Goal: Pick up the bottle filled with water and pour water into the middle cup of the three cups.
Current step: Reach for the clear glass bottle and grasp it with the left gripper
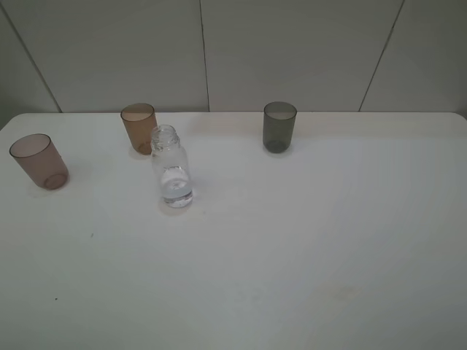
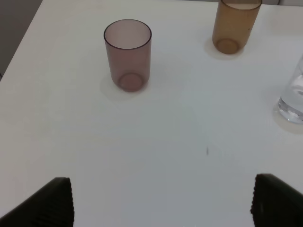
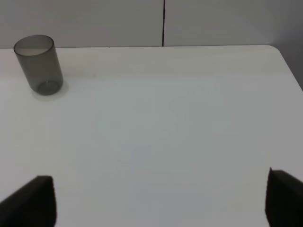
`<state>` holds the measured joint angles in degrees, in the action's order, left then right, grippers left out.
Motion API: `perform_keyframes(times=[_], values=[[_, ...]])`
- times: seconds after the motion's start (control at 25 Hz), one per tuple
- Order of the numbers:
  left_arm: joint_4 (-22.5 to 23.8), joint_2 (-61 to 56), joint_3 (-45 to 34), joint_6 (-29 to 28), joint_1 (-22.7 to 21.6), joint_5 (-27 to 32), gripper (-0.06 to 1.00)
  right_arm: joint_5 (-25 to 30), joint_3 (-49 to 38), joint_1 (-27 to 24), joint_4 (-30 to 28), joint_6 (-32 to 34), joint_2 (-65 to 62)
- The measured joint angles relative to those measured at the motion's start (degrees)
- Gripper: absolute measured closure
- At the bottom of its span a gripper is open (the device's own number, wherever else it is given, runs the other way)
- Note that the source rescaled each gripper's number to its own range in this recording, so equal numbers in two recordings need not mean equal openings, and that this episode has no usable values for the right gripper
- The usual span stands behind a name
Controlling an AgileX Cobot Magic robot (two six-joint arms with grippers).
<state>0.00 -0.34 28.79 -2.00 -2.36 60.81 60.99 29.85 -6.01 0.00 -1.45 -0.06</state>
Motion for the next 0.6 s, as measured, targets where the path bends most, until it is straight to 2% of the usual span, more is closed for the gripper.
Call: perform_keyframes(times=[0.6], values=[[0.0,0.0,0.0,0.0,0.0,0.0,0.09,0.0,0.0,0.0,0.0,0.0,0.0]])
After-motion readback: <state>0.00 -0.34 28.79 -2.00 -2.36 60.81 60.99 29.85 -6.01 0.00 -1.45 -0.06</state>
